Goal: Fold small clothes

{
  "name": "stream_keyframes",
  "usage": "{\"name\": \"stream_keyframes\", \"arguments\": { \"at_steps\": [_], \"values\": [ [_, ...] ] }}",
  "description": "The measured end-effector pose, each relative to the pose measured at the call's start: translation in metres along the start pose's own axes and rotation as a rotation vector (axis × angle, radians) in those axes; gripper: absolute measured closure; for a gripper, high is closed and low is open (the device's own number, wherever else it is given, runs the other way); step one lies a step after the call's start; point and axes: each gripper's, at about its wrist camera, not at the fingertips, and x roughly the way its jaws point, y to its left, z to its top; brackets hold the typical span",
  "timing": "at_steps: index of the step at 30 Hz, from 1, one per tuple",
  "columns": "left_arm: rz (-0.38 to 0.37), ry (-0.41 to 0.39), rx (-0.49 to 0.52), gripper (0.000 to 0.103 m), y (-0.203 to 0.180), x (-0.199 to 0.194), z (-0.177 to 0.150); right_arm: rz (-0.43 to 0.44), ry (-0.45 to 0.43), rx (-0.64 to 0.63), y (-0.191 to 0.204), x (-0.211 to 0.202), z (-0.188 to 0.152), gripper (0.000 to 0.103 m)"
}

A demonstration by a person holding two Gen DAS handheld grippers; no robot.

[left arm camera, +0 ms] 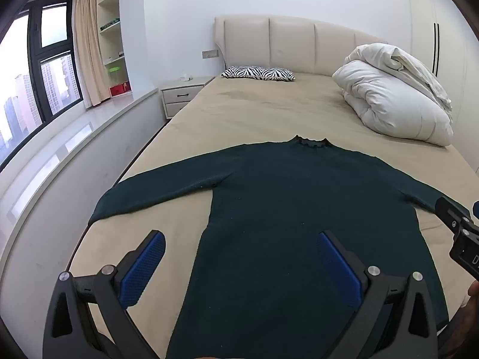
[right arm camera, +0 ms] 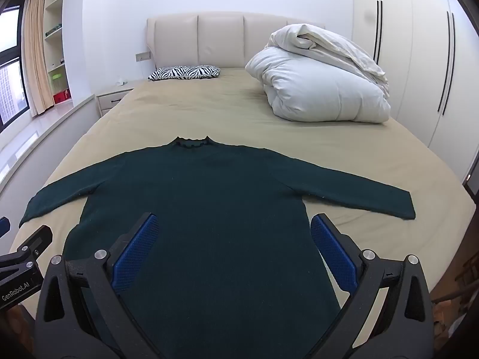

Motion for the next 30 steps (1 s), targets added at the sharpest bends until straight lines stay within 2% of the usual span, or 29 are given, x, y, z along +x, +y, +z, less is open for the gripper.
{"name": "stream_keyframes", "arguments": {
  "at_steps": [30],
  "values": [
    [0.000,-0.020,-0.003,0.000,0.0025,-0.0072,0.0064,0.006,0.008,-0.001,0.0071,0.0036,-0.0006,0.000]
  ]
}}
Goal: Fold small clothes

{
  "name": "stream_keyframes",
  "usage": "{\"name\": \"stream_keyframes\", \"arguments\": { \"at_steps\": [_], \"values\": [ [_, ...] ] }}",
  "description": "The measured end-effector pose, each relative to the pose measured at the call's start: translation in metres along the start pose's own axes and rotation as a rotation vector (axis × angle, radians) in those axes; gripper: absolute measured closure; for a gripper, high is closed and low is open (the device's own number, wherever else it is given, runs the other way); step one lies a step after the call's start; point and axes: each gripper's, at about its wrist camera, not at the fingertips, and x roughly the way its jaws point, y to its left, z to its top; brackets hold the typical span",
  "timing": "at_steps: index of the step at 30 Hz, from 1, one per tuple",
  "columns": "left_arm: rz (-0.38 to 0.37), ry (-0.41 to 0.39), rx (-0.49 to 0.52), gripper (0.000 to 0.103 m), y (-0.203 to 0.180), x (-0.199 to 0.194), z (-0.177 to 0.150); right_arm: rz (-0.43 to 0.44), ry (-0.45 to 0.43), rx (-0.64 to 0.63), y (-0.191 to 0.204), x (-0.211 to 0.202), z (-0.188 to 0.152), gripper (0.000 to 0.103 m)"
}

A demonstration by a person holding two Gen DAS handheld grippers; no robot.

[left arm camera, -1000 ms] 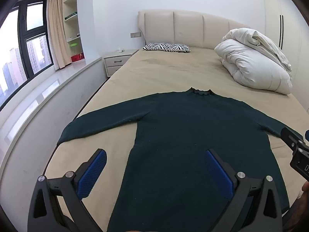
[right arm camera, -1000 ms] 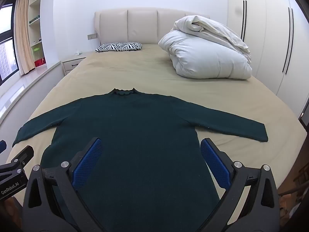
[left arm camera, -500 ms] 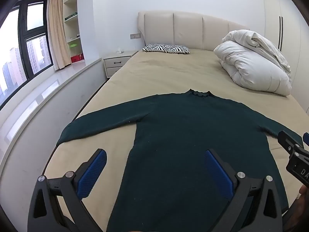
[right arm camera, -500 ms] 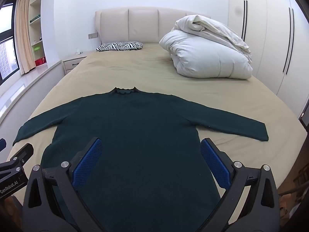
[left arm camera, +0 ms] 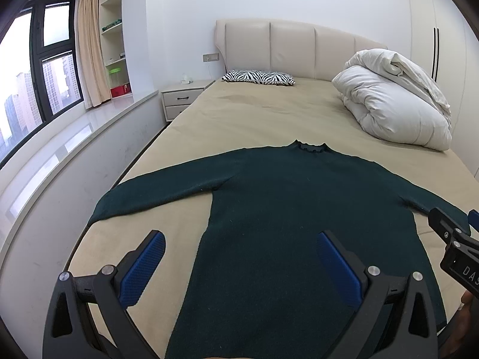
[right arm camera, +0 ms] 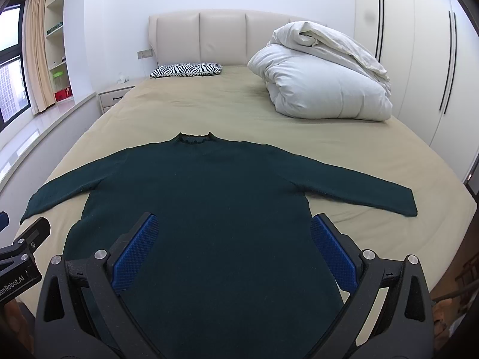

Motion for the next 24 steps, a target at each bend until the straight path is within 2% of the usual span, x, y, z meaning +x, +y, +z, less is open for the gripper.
{"name": "stream_keyframes", "arguments": {
  "at_steps": [24],
  "values": [
    [-0.001,-0.001,-0.004,0.000,0.002,0.001,-0.002,0.005,0.008,0.001,0.003,0.003,-0.010,0.000]
  ]
}}
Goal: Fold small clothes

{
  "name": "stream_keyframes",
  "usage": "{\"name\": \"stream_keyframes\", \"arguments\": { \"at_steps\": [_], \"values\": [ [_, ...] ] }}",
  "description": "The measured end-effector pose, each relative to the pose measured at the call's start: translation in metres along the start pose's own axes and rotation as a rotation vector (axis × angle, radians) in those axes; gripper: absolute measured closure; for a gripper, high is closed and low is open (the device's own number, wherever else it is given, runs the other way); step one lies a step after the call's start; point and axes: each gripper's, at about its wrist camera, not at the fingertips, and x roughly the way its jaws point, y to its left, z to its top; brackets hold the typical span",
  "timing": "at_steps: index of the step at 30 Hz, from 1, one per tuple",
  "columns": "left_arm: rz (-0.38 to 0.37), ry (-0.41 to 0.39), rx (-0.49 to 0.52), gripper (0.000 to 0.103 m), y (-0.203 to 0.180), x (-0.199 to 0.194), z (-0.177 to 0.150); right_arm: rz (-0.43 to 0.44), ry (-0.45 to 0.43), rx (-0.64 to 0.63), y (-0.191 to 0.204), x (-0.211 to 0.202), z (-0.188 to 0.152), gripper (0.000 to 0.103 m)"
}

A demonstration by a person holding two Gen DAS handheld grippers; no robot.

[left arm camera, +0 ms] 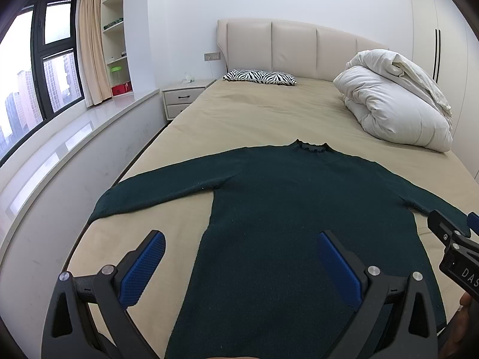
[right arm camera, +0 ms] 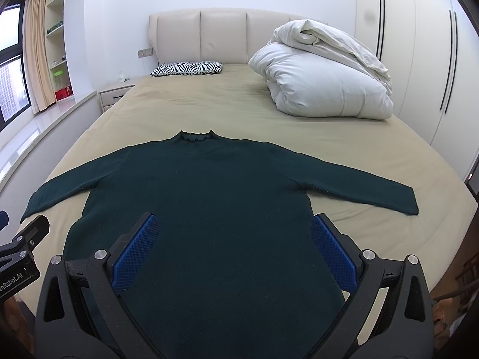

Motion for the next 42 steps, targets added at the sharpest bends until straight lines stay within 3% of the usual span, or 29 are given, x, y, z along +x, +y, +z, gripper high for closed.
{"name": "stream_keyframes", "arguments": {
  "at_steps": [42],
  "values": [
    [-0.001,0.012,-0.013,0.000,0.006,0.005,-0.006,0.007,0.024,-0.007,0.003,0.014,-0.006,0.000]
  ]
}}
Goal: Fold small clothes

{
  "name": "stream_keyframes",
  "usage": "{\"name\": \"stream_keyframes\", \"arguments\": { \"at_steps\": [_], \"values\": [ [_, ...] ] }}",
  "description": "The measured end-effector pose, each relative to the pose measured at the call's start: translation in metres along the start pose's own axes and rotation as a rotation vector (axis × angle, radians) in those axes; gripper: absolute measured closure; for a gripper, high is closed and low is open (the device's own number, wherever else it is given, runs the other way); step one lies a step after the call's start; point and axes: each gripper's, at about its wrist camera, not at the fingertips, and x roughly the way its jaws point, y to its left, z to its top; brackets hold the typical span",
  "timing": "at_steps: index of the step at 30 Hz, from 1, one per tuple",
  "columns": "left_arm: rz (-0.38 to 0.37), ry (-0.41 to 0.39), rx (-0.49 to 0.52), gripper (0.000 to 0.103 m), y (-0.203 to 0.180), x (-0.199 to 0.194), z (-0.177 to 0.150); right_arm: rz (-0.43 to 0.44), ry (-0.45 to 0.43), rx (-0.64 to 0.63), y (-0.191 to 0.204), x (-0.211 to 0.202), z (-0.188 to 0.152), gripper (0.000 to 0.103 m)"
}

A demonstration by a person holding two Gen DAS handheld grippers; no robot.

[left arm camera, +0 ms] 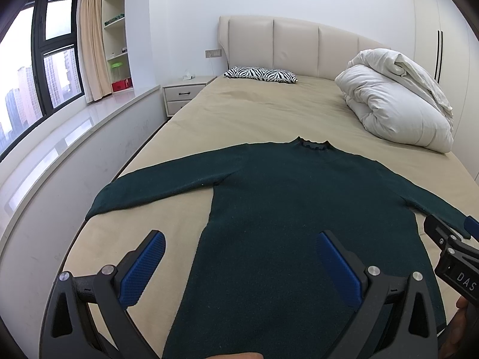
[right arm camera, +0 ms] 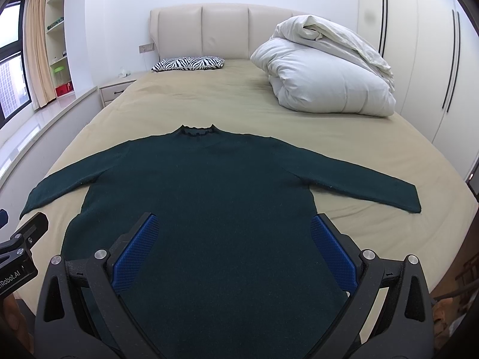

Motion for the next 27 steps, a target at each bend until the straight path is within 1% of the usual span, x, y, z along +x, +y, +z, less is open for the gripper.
{"name": "stream_keyframes", "arguments": {
  "at_steps": [5,7,9,11,13,15,17,18,20,22,24,25,26,27],
  "values": [
    [0.030,0.018,-0.016,0.000,0.000,0.007,-0.004,0.010,0.017,0.008,-0.005,0.007,0.002,0.000],
    [0.012,0.033,-0.027,0.000,0.002,0.011,-0.008,0.031,0.024,0.032,-0.015,0.012,0.004,0.000],
    [-0.007,0.049,-0.044,0.000,0.003,0.018,-0.016,0.078,0.016,0.085,-0.035,0.019,0.006,0.000],
    [-0.020,0.066,-0.050,0.000,0.003,0.024,-0.021,0.120,0.009,0.178,-0.071,0.027,0.008,0.000],
    [-0.024,0.091,-0.048,0.000,0.001,0.034,-0.026,0.153,-0.001,0.299,-0.119,0.038,0.007,0.000],
    [-0.044,0.132,-0.055,0.000,-0.002,0.047,-0.028,0.162,0.010,0.448,-0.180,0.056,0.001,0.000],
    [-0.075,0.179,-0.057,0.000,-0.006,0.060,-0.027,0.150,0.046,0.617,-0.246,0.077,-0.014,0.000],
    [-0.082,0.194,-0.054,0.000,-0.010,0.066,-0.027,0.139,0.063,0.717,-0.283,0.089,-0.025,0.003],
    [-0.075,0.197,-0.040,0.000,-0.019,0.075,-0.025,0.116,0.089,0.892,-0.349,0.109,-0.049,0.009],
    [-0.076,0.180,-0.036,0.000,-0.027,0.080,-0.023,0.086,0.105,0.996,-0.396,0.126,-0.067,0.014],
    [-0.123,0.167,-0.057,0.000,-0.033,0.088,-0.019,0.089,0.122,1.072,-0.437,0.144,-0.082,0.023],
    [-0.161,0.161,-0.073,0.000,-0.036,0.093,-0.017,0.103,0.127,1.101,-0.452,0.152,-0.087,0.027],
    [-0.195,0.161,-0.087,0.000,-0.040,0.098,-0.015,0.120,0.127,1.134,-0.467,0.162,-0.091,0.034],
    [-0.215,0.168,-0.094,0.000,-0.043,0.102,-0.014,0.124,0.125,1.154,-0.477,0.168,-0.093,0.039]
  ]
}}
